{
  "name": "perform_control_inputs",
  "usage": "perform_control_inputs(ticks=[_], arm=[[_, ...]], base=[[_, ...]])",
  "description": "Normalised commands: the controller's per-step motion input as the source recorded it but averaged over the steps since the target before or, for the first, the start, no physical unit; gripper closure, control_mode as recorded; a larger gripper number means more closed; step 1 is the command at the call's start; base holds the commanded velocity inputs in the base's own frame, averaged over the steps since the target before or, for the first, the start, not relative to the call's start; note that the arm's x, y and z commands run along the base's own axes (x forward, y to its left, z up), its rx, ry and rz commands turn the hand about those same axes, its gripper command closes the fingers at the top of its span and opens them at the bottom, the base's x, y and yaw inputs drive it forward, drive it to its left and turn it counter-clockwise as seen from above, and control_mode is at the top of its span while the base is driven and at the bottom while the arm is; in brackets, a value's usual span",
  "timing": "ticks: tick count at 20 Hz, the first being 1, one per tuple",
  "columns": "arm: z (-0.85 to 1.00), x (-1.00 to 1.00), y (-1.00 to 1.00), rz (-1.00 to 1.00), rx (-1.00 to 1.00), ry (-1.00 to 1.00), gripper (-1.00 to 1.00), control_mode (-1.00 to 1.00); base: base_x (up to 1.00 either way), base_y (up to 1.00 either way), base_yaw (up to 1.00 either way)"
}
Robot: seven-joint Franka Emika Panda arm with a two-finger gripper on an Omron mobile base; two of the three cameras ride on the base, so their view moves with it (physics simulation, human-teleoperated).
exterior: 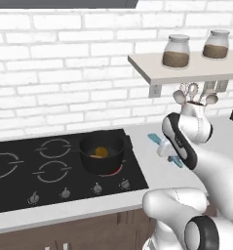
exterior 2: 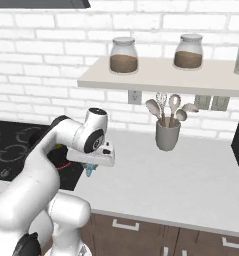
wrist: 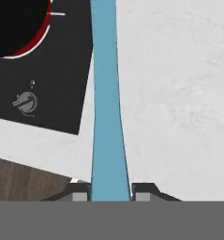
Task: Put the potato and avocado in the pot. Retrieve the spatula and lightly stir the vegetables in the pot.
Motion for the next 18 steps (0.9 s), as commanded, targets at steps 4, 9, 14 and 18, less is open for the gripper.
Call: perform_control_inputs(ticks=[4, 9, 14, 18], arm=[[0.91, -0.28, 0.62, -0.09, 0.23, 0.00, 1.00, -1.00], [0.78, -0.16, 0.70, -0.23, 0.31, 0.09, 1.00, -1.00], [0.72, -0.12, 0.59, -0.32, 0.38, 0.22, 1.00, -1.00], [0.45, -0.18, 0.70, -0.41, 0.29, 0.14, 1.00, -1.00]], base=[[0.00, 0.00, 0.00], [0.00, 0.00, 0.00], [0.00, 0.00, 0.00], [0.00, 0.00, 0.00]])
